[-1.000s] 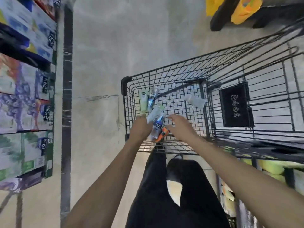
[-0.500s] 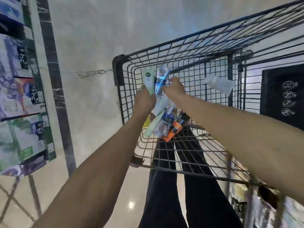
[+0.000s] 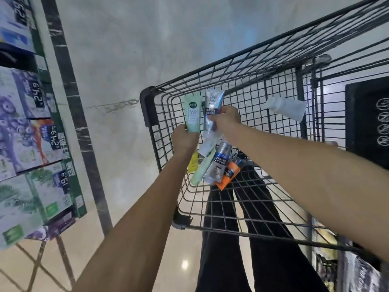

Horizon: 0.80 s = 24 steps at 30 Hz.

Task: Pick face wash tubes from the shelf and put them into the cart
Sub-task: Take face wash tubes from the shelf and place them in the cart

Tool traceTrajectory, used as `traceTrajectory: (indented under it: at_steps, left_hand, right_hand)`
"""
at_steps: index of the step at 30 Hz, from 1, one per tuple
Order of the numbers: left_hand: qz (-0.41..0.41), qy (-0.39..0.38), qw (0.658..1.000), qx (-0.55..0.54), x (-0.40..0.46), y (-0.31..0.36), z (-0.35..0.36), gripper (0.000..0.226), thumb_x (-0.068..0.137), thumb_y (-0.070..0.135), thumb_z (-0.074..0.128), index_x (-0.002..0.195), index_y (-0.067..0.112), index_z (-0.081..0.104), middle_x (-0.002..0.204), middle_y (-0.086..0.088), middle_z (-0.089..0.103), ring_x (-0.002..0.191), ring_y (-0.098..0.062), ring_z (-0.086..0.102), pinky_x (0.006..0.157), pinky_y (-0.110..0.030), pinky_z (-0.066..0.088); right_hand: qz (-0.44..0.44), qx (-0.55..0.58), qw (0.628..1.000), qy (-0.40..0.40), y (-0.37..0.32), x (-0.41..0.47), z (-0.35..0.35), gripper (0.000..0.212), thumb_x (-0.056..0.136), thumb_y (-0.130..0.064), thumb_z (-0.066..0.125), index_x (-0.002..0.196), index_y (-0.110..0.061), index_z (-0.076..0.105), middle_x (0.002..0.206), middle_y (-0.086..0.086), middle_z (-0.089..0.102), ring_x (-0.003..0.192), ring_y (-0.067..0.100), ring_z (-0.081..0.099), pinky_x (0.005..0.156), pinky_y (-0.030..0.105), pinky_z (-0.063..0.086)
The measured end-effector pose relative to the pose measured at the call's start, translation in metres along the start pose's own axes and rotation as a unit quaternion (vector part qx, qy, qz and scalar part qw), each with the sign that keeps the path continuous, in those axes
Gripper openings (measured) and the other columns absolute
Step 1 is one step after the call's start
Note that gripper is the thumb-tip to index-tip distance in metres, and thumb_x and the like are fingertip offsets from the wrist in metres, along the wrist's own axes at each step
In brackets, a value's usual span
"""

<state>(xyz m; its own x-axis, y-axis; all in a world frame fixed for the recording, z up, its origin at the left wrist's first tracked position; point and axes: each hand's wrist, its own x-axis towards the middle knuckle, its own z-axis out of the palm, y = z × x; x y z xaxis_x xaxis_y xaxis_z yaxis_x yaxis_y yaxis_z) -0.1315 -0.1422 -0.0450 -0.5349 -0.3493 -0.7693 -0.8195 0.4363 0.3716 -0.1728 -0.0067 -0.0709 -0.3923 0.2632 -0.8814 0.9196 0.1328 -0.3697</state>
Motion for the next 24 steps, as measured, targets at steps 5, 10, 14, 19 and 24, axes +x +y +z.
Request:
traceTrajectory:
  at_steps: [5,10,14,19,24]
  left_hand:
    - [-0.004,-0.081,0.996,-0.048,-0.05,0.011,-0.02,0.053,0.087,0.001,0.074,0.137,0.004,0.059,0.128,-0.01,0.069,0.107,-0.027,0.068,0.093,-0.041,0.058]
    - [0.021,-0.174,0.982,-0.069,-0.126,0.034,-0.047,0.052,0.084,-0.003,0.074,0.133,0.008,0.06,0.122,-0.007,0.071,0.109,-0.028,0.069,0.101,-0.053,0.055]
    - [0.092,-0.217,0.97,-0.058,-0.195,0.063,-0.062,0.055,0.082,-0.001,0.076,0.133,0.008,0.057,0.12,-0.008,0.069,0.107,-0.028,0.069,0.097,-0.05,0.057]
    - [0.224,-0.277,0.934,-0.026,-0.282,0.102,-0.063,0.046,0.085,0.002,0.074,0.126,0.016,0.059,0.112,-0.004,0.074,0.095,-0.018,0.074,0.08,-0.036,0.06]
    - [0.304,-0.354,0.884,0.007,-0.362,0.13,-0.047,0.047,0.089,0.0,0.071,0.126,0.025,0.057,0.115,0.0,0.075,0.104,-0.017,0.074,0.096,-0.045,0.058]
  right_hand:
    - [0.005,0.115,0.993,0.006,0.013,-0.051,-0.048,0.04,0.082,-0.007,0.084,0.108,-0.021,0.057,0.11,0.006,0.069,0.088,0.026,0.073,0.079,0.05,0.064]
    - [-0.031,0.18,0.983,0.013,0.03,-0.135,-0.121,0.043,0.086,-0.015,0.081,0.119,-0.029,0.058,0.122,0.006,0.07,0.094,0.027,0.071,0.079,0.046,0.061]
    - [-0.068,0.291,0.954,0.013,0.043,-0.214,-0.178,0.045,0.09,-0.014,0.076,0.128,-0.03,0.059,0.115,0.0,0.074,0.097,0.026,0.071,0.086,0.048,0.058]
    - [-0.136,0.412,0.901,0.022,0.064,-0.306,-0.24,0.033,0.095,-0.005,0.066,0.119,-0.027,0.062,0.106,0.001,0.074,0.091,0.022,0.069,0.068,0.036,0.053]
    - [-0.189,0.496,0.845,0.066,0.107,-0.371,-0.288,0.046,0.088,0.006,0.069,0.125,-0.019,0.06,0.12,0.014,0.072,0.095,0.026,0.072,0.073,0.038,0.054]
